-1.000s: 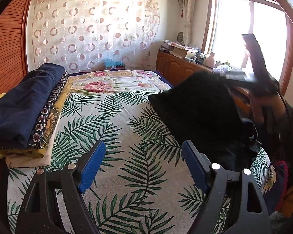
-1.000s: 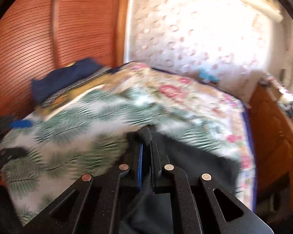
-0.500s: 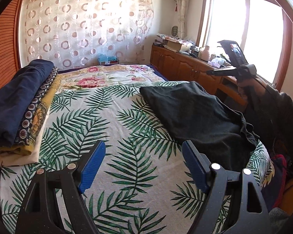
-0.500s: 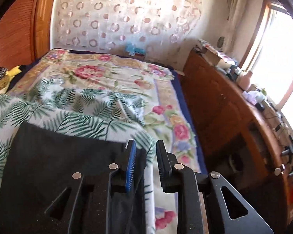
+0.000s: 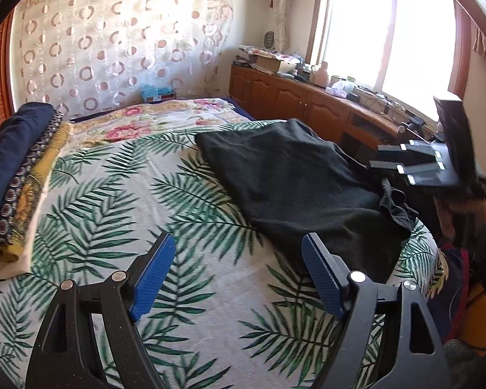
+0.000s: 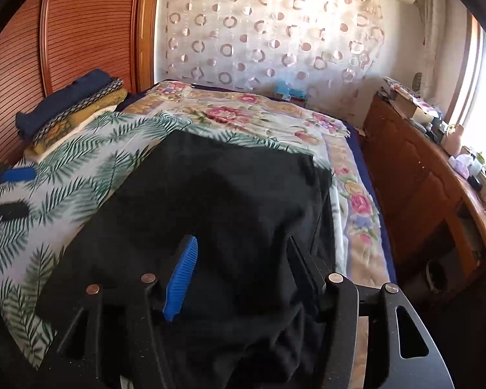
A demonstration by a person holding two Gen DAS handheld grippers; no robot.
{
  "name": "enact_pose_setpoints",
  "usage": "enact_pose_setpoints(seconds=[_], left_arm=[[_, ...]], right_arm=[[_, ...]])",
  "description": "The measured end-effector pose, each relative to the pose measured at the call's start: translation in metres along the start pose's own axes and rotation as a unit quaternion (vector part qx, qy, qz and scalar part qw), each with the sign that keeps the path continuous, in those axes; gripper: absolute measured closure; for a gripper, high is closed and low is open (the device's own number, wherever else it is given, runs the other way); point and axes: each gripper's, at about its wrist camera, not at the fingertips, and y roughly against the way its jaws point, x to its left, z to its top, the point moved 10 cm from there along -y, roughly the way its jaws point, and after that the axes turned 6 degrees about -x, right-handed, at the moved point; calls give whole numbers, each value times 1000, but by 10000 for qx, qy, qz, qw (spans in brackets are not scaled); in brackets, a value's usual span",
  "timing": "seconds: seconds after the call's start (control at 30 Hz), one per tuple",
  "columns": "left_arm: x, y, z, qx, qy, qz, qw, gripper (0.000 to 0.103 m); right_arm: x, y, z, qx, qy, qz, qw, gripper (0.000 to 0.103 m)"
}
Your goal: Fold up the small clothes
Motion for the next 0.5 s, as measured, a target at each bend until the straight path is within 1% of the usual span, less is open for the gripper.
enact_pose_setpoints(seconds=[0.1, 0.17, 0.23, 0.37, 0.43, 0.5], left_arm=[[-11, -7, -5, 89, -82, -67, 9999, 22], [-19, -9, -8, 143, -131, -121, 9997, 22], [-27, -11, -11, 187, -212, -181, 9994, 22], [-39, -15, -16, 265, -329, -228, 9988, 22], [-42, -16, -18, 302, -369, -227, 9986, 22], [-45, -18, -21, 345, -385, -243, 9984, 22]], right_arm=[[3, 18, -19, 0, -52, 43, 10000, 44], [4, 30, -19, -75, -69, 19, 9999, 44], [6, 43, -23, -110, -196, 133, 9997, 44], [10, 48, -38, -24, -320, 287, 9991, 44], [5, 46, -45, 37, -310, 243, 9992, 44], [-2, 36, -45, 111, -392, 222, 9989, 44]])
